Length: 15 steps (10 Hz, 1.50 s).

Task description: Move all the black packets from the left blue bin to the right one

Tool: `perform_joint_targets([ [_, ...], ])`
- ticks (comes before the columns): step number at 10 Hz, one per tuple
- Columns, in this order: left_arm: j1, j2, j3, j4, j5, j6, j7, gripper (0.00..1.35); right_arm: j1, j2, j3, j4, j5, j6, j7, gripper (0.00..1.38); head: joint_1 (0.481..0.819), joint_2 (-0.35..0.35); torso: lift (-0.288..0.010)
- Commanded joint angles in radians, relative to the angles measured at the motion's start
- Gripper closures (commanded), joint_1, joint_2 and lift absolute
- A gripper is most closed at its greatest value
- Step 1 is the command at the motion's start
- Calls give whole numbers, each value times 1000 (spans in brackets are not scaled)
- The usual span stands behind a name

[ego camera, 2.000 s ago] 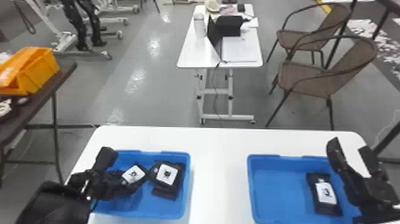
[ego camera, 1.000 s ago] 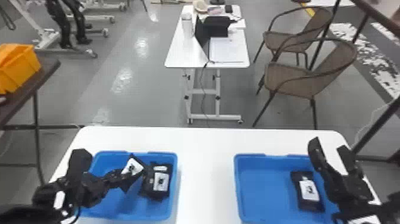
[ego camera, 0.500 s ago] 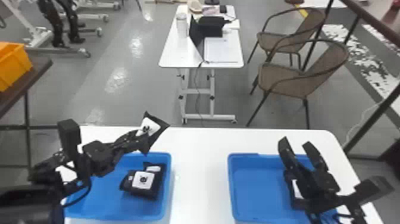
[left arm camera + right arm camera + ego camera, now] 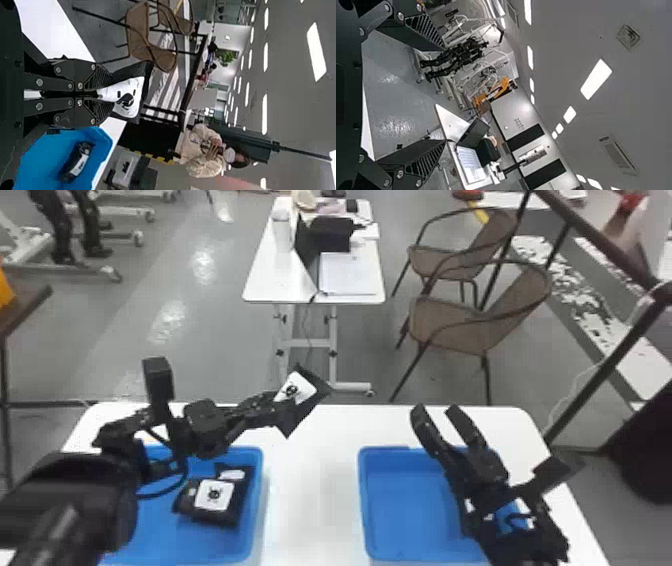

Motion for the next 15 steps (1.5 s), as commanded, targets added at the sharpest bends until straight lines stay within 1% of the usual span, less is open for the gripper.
perform_joint_targets([
  [1,-76,-35,-58,96,-16,-22,-36,1098,-14,1,20,-1,0,27,13,202,695,-66,0],
  [2,-109,-55,-84,152,-30,-30,-54,1098,-27,1,35,-3,0,38,33,202,695,-83,0],
  [3,-132,-67,-110,195,-29,-47,-61,1098,-41,1,48,-4,3,59,52,202,695,-91,0],
  [5,-169,-81,-153,245,-21,-67,-64,1098,-57,1,81,-6,0,85,67,202,695,-92,0],
  [7,-186,-104,-161,262,-20,-78,-67,1098,-60,1,117,-4,-1,119,69,202,695,-88,0],
  [9,-191,-110,-179,273,-7,-74,-73,1098,-92,1,155,28,-3,122,69,202,695,-76,0],
  [10,-194,-112,-190,274,5,-70,-73,1098,-109,1,160,43,-1,121,69,202,695,-70,0],
  [12,-192,-122,-193,282,11,-59,-76,1098,-141,1,164,66,9,121,69,208,695,-70,0],
  [13,-192,-122,-197,283,11,-58,-76,1098,-155,1,167,78,16,121,69,363,695,-72,0],
  [14,-192,-124,-199,283,11,-53,-76,1098,-158,1,170,88,9,141,67,714,695,-72,0],
  [15,-192,-124,-197,283,11,-55,-76,1098,-156,1,170,94,12,156,67,909,695,-72,0],
])
